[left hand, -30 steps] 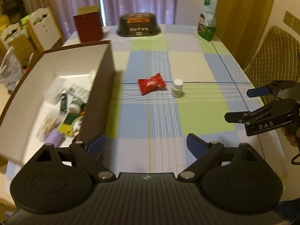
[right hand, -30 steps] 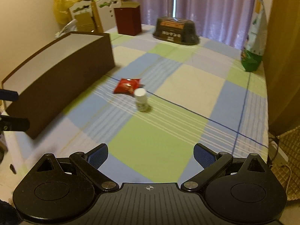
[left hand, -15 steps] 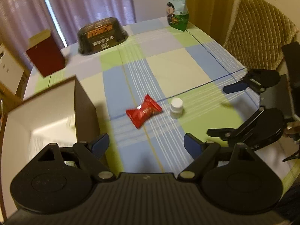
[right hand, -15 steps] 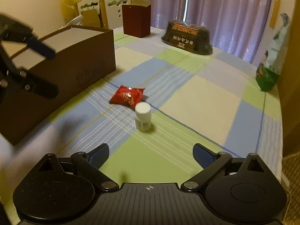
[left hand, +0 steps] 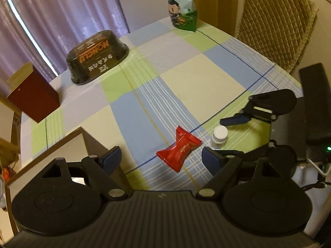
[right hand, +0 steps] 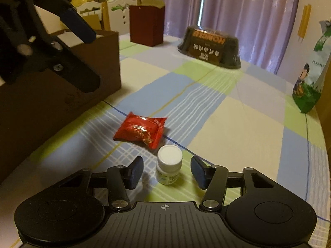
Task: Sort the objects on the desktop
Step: 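Grasp the red snack packet with the left tool while the right tool grasps the white pill bottle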
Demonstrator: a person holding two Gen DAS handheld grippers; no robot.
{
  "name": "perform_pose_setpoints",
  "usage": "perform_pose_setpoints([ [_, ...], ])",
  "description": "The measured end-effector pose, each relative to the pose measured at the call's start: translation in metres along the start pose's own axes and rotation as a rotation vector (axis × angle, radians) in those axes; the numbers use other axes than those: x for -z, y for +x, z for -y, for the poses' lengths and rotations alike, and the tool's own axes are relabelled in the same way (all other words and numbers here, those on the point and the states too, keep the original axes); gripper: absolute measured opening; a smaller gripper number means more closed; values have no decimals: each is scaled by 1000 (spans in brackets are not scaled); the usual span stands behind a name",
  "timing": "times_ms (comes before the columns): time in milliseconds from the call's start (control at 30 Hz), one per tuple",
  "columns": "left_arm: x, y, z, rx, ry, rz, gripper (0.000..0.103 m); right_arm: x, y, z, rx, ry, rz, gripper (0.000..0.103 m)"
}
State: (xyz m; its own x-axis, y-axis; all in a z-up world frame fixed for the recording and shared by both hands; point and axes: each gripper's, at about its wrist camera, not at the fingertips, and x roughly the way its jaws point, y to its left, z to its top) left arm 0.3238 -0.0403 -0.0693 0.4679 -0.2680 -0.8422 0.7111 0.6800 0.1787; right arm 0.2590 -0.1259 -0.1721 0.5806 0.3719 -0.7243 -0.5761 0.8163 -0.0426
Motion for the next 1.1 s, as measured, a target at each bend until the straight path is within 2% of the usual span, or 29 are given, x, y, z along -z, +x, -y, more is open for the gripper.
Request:
perform_pose_setpoints([
  [33, -1, 2, 0, 6, 9, -3, 80, 0, 2, 2, -4, 1, -2, 26],
  [133, -3, 9, 3, 26, 34, -12, 80, 3, -5, 11, -12, 33, 7, 26],
  [333, -8, 33, 15, 84, 128, -50, 79, 16, -46, 50, 51, 180, 12, 26],
  [433, -11, 50, 21, 110, 198, -85, 76, 25, -68, 71, 87, 253, 12, 26],
  [533, -14, 72, 26, 137, 270, -141, 72, 36, -83, 86, 116, 314, 2, 26],
  [700, -19, 103, 30, 125, 344, -240, 68, 46, -101, 96, 136, 390, -1, 26],
  [800, -22, 118, 28, 118, 331, -289, 68, 50, -107, 98, 131, 418, 1, 26],
  [900, -22, 126, 27, 126, 311, -303, 70, 52, -113, 99, 133, 423, 5, 26],
  [933, -23, 126, 25, 137, 287, -311, 63, 53, -115, 100, 132, 424, 7, 26],
  [967, -23, 126, 24, 162, 266, -315, 49, 54, -117, 100, 132, 425, 10, 26],
  [1000, -23, 125, 23, 188, 244, -319, 40, 55, -119, 101, 132, 426, 12, 26],
  [1033, -23, 124, 25, 208, 237, -321, 26, 56, -121, 102, 131, 428, 14, 26],
  [1100, -20, 120, 30, 199, 237, -310, 23, 56, -123, 103, 125, 432, 18, 26],
])
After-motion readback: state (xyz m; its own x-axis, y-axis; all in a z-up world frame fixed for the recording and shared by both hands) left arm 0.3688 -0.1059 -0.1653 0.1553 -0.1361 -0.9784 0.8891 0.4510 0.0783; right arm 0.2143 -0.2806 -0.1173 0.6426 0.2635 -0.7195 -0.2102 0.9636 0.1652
